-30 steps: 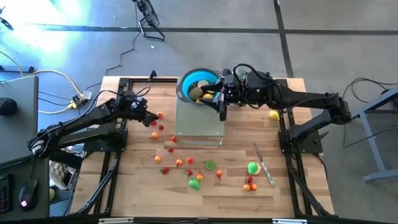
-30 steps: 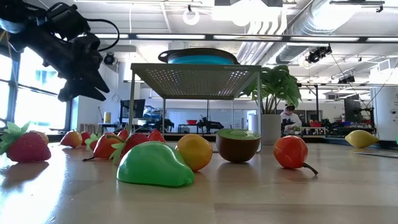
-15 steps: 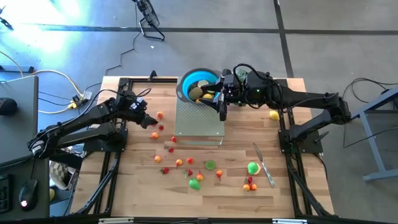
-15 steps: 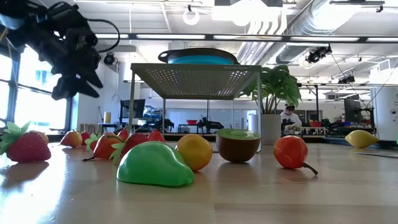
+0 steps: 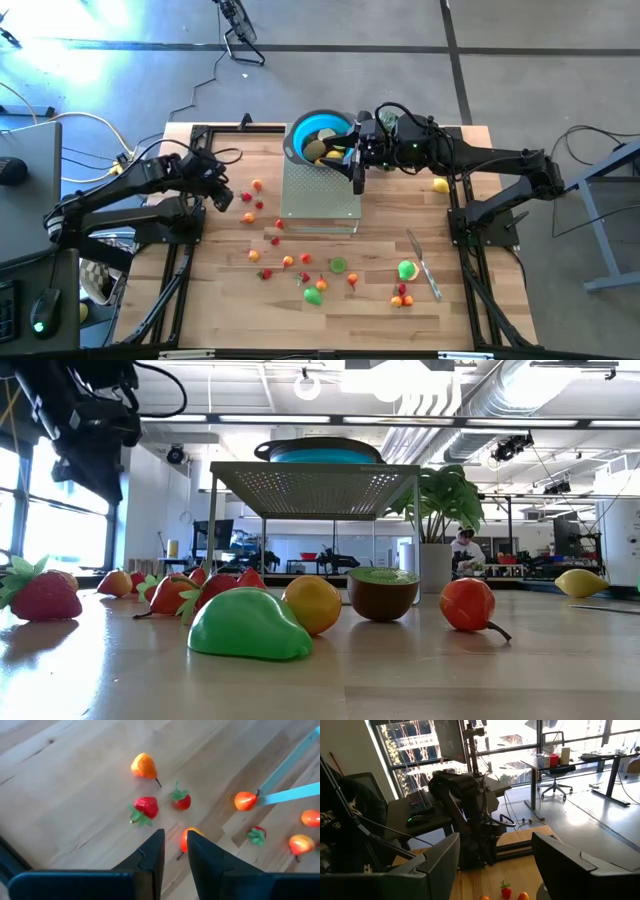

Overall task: Pick & Place Fruit
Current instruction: Put the red strawberry in the blue bowl on the shelf

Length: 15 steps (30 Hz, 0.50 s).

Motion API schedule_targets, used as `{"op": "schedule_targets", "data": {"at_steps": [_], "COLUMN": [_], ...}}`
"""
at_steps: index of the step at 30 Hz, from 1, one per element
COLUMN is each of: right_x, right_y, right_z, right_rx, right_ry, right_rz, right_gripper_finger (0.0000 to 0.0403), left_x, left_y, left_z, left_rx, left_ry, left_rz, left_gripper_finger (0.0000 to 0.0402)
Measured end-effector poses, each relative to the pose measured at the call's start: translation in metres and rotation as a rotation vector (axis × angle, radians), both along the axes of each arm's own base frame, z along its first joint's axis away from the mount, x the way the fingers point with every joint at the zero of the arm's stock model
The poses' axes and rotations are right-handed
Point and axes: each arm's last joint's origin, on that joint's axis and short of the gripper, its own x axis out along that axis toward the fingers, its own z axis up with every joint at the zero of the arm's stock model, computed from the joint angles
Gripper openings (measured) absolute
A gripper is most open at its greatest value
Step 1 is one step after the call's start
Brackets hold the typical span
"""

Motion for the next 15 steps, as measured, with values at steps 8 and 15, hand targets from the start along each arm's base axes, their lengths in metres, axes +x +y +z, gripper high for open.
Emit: {"op": "schedule_targets", "data": {"at_steps": [8, 15], "right_x": [0.000, 0.000], "right_y": [0.000, 0.000], "right_z": [0.000, 0.000], "right_rx": [-0.026, -0.026], "right_ry": [0.003, 0.003], "right_rz": [0.001, 0.001], "right_gripper_finger": [0.0239, 0.0239], "left_x": [0.008, 0.028], "left_y": [0.004, 0.013], "left_z": [-0.014, -0.018], "left_rx": [0.007, -0.031], "left_ry": [0.077, 0.037], "left_rz": [-0.043, -0.037], "left_gripper_finger": [0.0079, 0.0147]}}
